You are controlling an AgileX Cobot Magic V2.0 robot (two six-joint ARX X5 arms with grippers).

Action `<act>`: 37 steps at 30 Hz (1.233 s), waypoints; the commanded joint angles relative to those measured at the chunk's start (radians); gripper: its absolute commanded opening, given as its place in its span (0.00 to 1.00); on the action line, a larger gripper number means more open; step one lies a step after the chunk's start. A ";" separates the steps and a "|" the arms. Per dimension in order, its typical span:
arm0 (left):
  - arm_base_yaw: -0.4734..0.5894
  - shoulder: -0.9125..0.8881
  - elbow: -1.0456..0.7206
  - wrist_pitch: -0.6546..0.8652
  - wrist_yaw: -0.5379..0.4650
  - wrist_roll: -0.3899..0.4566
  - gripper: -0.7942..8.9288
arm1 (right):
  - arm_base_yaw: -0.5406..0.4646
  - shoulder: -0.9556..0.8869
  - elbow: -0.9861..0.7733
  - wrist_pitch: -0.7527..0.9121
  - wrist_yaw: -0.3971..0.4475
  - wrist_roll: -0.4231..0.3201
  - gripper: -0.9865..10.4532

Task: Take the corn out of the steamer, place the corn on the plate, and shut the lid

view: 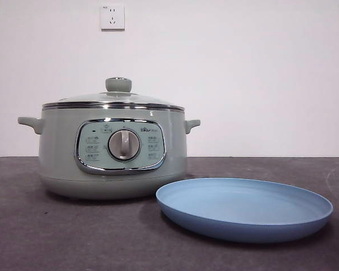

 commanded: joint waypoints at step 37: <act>0.002 0.507 0.780 -0.474 0.694 0.054 0.07 | 0.056 0.765 0.951 -0.567 -0.634 -0.109 0.08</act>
